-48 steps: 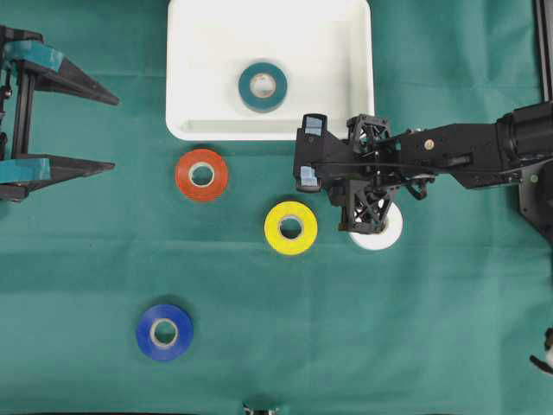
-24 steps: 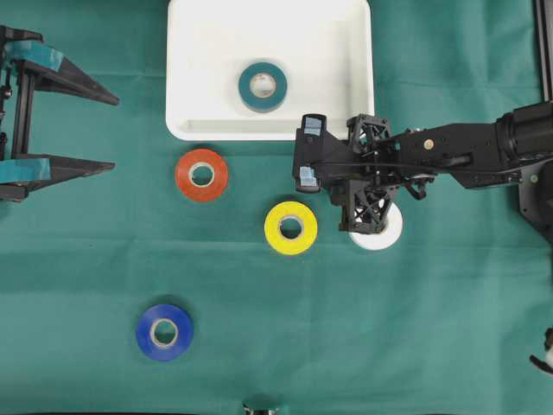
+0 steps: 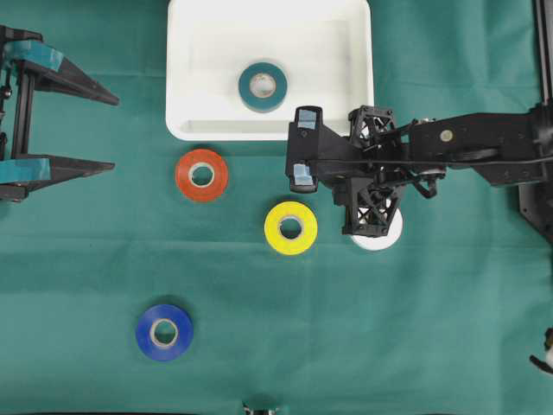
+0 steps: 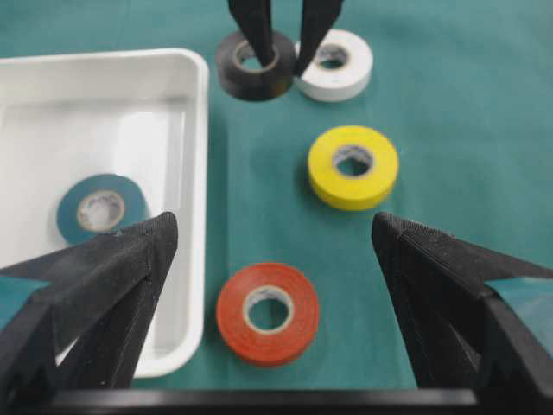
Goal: Pick up the tape from a random location and place it into the white case.
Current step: 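Close the right gripper on the black tape roll, then lift the black tape roll and carry it toward the tray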
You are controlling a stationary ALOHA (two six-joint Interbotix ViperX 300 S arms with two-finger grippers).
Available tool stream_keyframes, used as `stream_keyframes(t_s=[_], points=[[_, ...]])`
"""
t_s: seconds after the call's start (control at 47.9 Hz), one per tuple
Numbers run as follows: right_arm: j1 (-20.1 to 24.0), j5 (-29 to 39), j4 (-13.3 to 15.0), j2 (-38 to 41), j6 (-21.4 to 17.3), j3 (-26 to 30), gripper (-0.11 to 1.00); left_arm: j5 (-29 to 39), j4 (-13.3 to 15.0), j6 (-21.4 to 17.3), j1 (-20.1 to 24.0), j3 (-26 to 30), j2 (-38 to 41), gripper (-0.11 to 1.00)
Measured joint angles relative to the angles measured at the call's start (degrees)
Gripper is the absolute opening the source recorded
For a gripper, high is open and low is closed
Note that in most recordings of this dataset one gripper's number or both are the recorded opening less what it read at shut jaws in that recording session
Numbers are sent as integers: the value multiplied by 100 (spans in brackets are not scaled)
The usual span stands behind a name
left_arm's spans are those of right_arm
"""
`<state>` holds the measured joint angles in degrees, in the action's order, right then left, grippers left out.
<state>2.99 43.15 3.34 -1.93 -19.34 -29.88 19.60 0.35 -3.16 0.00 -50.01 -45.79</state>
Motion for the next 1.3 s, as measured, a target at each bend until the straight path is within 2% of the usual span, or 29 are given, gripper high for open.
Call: stream_keyframes(t_s=[0.439,0.836,1.295], points=[[9,1415,220,-545,18,817,26,0,0,0,0,0,0,99],[9,2443,246,-1011,26,1380,26,0,0,0,9,0,0,99],[9,2689,255,-1143,26,1503,26,0,0,0,0,18,0,99]])
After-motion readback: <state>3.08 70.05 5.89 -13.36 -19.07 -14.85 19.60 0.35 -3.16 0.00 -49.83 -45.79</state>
